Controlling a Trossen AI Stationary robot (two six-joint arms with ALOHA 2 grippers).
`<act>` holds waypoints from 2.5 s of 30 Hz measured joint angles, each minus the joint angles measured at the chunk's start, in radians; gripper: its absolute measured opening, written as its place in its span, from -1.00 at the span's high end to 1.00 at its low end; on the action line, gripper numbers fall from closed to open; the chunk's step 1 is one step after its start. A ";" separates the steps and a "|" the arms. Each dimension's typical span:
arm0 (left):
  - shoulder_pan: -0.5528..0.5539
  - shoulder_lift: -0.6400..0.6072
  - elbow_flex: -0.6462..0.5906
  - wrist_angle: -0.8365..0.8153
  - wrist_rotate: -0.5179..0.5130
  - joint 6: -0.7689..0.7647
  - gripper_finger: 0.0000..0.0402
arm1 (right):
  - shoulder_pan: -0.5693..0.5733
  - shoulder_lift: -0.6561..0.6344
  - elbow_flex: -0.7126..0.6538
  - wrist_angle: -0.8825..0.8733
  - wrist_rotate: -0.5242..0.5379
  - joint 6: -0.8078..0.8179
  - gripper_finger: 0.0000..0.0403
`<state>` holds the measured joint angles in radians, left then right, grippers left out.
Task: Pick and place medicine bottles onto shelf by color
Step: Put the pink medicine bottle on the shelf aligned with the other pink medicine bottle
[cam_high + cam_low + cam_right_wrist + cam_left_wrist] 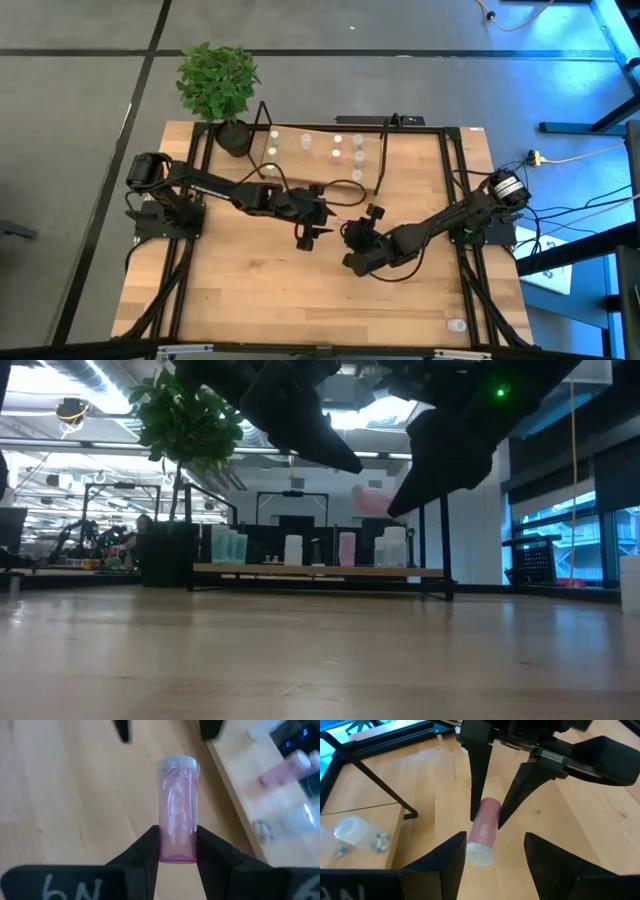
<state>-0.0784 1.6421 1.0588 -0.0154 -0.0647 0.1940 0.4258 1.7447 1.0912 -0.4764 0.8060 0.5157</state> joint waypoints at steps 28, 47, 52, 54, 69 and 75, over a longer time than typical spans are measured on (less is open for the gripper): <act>-0.006 0.000 0.000 -0.068 -0.077 -0.009 0.03 | 0.004 0.000 0.000 0.042 0.014 -0.051 0.44; -0.006 0.001 0.000 -0.065 -0.019 -0.026 0.03 | 0.004 0.000 0.000 0.116 0.014 -0.147 0.44; -0.006 0.001 0.000 -0.069 -0.019 -0.021 0.03 | 0.004 0.000 0.000 0.123 0.014 -0.155 0.44; -0.006 0.001 -0.001 -0.073 -0.019 -0.008 0.04 | 0.004 0.000 0.000 0.123 0.014 -0.155 0.44; -0.008 0.001 -0.001 -0.071 -0.025 0.000 0.53 | 0.004 0.000 0.000 0.127 0.014 -0.154 0.44; -0.008 0.001 -0.001 -0.071 -0.022 0.000 0.59 | 0.004 0.000 0.000 0.127 0.009 -0.151 0.44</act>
<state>-0.0864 1.6428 1.0580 -0.0864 -0.0863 0.1940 0.4297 1.7447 1.0908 -0.3492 0.8153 0.3649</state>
